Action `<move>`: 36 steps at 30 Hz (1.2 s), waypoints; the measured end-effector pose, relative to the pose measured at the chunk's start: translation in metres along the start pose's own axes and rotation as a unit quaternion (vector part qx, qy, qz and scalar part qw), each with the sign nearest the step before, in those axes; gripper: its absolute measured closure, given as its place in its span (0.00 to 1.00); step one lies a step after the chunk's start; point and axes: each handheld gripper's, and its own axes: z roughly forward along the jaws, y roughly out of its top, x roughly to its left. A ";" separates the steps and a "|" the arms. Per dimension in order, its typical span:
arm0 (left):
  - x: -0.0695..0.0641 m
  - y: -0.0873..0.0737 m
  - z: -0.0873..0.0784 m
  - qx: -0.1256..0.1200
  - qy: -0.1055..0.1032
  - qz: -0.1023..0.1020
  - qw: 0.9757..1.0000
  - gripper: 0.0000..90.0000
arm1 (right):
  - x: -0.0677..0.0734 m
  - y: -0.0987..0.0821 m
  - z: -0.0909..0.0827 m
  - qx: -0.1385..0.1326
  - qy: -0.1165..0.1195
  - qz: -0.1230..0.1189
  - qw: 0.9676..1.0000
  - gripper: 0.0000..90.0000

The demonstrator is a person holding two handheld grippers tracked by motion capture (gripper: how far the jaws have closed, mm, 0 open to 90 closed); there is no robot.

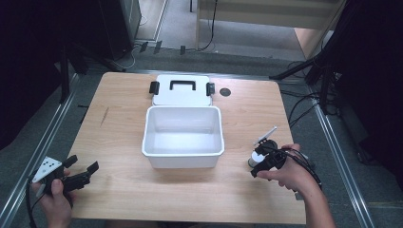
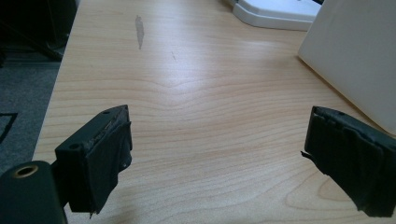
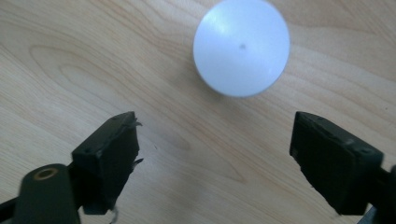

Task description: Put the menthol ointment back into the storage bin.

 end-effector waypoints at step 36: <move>0.000 0.001 0.001 0.006 0.000 0.001 1.000 0.09 | -0.012 0.044 0.017 0.033 0.011 0.035 0.999 0.57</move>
